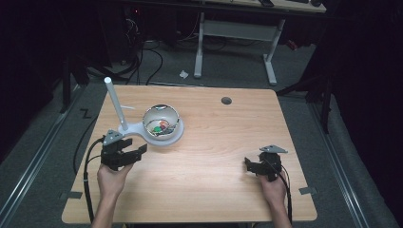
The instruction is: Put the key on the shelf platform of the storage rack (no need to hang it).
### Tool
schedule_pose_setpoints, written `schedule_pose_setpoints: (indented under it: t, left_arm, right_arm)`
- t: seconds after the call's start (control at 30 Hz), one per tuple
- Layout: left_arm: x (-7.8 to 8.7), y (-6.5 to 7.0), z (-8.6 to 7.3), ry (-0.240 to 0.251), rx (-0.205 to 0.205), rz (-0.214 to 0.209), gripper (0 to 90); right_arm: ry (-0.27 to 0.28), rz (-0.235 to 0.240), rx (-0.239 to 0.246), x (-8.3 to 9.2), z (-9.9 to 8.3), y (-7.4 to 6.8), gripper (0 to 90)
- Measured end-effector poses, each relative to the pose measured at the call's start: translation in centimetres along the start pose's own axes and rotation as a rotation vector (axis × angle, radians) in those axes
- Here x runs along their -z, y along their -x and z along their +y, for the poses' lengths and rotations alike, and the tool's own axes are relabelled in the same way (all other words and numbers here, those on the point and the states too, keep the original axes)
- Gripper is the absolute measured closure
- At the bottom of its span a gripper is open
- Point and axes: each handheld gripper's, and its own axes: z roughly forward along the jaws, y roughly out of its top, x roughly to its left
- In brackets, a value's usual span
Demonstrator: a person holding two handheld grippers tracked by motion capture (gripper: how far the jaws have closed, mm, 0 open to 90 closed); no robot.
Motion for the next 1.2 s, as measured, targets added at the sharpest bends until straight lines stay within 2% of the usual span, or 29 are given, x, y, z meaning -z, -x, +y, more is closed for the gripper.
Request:
schedule_pose_setpoints:
  t: [0.3, 0.43, 0.8, 1.2]
  left_arm:
    - [-0.6, 0.2, -0.8, -0.027, -0.009, 0.005, 34.4]
    - [-0.9, 0.3, -1.2, -0.029, 0.003, 0.001, 34.4]
    - [-1.7, 0.6, -2.2, -0.055, 0.003, -0.003, 34.4]
    - [-3.3, 1.1, -3.5, -0.106, -0.018, 0.009, 34.4]
  right_arm:
    - [0.000, 0.000, 0.000, 0.0, 0.0, 0.0, 17.0]
    - [0.000, 0.000, 0.000, 0.0, 0.0, 0.0, 17.0]
    - [0.000, 0.000, 0.000, 0.0, 0.0, 0.0, 17.0]
    - [0.000, 0.000, 0.001, 0.0, 0.0, 0.0, 17.0]
